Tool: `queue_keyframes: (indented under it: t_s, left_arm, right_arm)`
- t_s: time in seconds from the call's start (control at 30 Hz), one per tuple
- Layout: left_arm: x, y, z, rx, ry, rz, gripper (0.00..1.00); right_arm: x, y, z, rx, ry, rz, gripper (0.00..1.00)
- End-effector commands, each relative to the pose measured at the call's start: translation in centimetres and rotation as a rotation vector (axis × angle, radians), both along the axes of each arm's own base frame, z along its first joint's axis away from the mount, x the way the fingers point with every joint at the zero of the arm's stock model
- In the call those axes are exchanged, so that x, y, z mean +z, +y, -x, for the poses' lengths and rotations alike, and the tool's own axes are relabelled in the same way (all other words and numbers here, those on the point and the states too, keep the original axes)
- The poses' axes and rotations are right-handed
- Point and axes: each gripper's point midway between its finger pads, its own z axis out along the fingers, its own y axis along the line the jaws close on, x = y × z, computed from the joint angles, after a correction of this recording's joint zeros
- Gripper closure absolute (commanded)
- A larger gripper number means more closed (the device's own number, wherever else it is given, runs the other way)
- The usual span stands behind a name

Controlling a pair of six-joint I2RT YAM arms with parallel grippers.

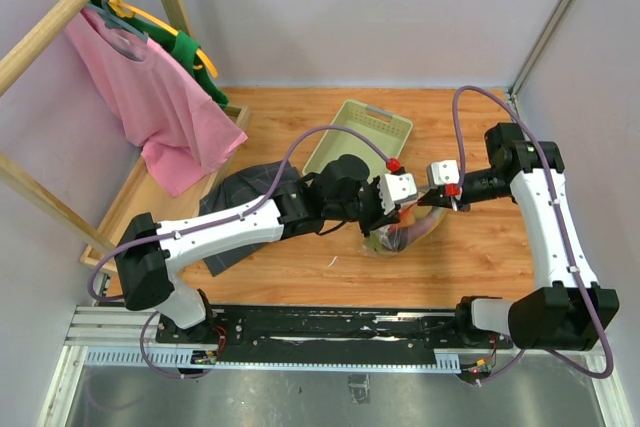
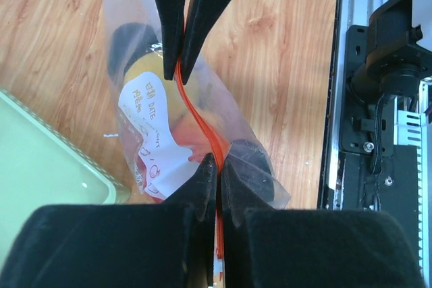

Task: Open the zip-top bag and remove the fake food
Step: Pick up the zipper food storage bag at the center of the board.

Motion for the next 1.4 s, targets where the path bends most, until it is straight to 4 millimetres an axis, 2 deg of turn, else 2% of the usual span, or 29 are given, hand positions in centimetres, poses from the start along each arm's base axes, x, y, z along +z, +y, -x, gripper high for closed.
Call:
queue_keyframes:
  t_s: [0.0, 0.1, 0.13, 0.23, 0.33, 0.43, 0.53, 0.73, 0.97, 1.07, 1.23, 1.37]
  left_arm:
    - [3.5, -0.4, -0.8, 0.039, -0.026, 0.13, 0.94]
    - [4.7, 0.2, -1.3, 0.098, 0.005, 0.2, 0.6]
    - [6.4, 0.6, -1.3, 0.114, -0.005, 0.265, 0.49]
    - [7.9, 2.9, -0.9, 0.164, -0.009, 0.404, 0.21]
    - [8.7, 5.7, -0.3, 0.198, -0.04, 0.555, 0.07]
    - [7.9, 7.8, -0.3, 0.239, -0.107, 0.652, 0.05]
    - [7.0, 8.3, 0.0, 0.23, -0.15, 0.722, 0.05]
    - [5.9, 5.0, -1.5, 0.215, -0.127, 0.729, 0.07]
    - [6.0, 2.9, -2.0, 0.192, -0.021, 0.855, 0.2]
    - [5.5, 1.3, -2.5, 0.183, 0.041, 0.869, 0.24]
    - [3.4, -0.5, -4.2, 0.233, 0.104, 0.818, 0.31]
    - [2.0, -1.1, -5.0, 0.251, 0.139, 0.788, 0.35]
  right_arm:
    - [0.3, -0.7, 0.2, -0.058, 0.011, 0.029, 0.99]
    - [1.5, -2.3, -0.7, -0.165, -0.004, 0.015, 0.99]
    - [2.0, -3.2, -1.1, -0.209, -0.008, 0.013, 0.99]
    - [2.7, -4.7, -1.1, -0.279, 0.01, 0.014, 0.99]
    - [3.0, -5.4, -0.9, -0.324, 0.041, 0.004, 0.99]
    - [3.0, -6.0, -0.8, -0.358, 0.047, -0.018, 0.99]
    - [2.8, -6.2, -0.7, -0.368, 0.045, -0.031, 0.99]
    - [2.7, -6.5, -0.9, -0.385, 0.059, -0.043, 0.99]
    - [2.5, -6.5, -0.6, -0.387, 0.072, -0.063, 0.99]
    - [2.2, -6.4, -0.5, -0.384, 0.083, -0.072, 0.99]
    - [1.7, -6.4, -0.3, -0.38, 0.092, -0.073, 0.99]
    - [1.6, -6.5, -0.3, -0.383, 0.095, -0.074, 0.99]
